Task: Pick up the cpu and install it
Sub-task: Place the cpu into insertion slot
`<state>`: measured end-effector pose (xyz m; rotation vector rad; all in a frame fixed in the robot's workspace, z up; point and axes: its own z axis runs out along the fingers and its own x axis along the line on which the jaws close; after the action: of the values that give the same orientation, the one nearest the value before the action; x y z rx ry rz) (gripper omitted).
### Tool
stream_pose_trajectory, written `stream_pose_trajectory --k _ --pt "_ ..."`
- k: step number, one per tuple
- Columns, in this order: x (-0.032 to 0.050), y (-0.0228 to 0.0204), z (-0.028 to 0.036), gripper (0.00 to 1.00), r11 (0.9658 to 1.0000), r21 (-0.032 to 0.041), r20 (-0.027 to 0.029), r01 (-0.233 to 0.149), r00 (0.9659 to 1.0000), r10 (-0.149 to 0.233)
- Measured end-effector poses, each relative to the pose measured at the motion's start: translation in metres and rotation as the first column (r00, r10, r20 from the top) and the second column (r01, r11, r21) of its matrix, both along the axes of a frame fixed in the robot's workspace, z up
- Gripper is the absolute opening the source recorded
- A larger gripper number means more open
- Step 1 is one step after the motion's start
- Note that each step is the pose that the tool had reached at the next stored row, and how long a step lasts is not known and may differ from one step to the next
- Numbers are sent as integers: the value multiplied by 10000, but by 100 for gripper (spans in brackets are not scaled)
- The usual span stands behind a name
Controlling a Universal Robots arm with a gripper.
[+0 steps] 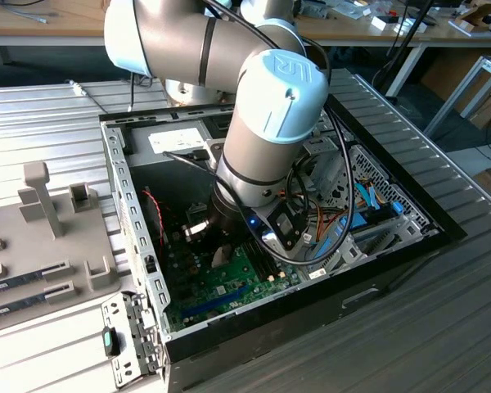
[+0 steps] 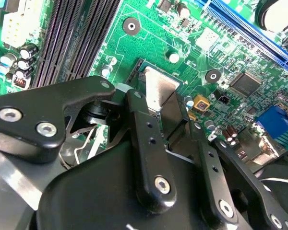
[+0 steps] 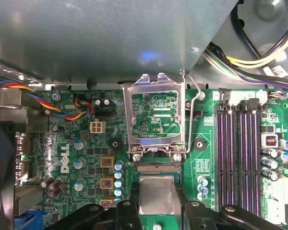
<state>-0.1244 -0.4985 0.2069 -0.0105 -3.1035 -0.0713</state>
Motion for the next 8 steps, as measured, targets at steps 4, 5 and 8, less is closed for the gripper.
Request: stream_pose_trajectory --k 4,5,8 --pt "0 0 -1 40 10000 -2 -1 -2 10000 2" --pt "0 -1 -2 40 10000 -3 -1 -12 10000 12" --pt "0 0 -6 40 9999 -36 0 -159 9999 159"
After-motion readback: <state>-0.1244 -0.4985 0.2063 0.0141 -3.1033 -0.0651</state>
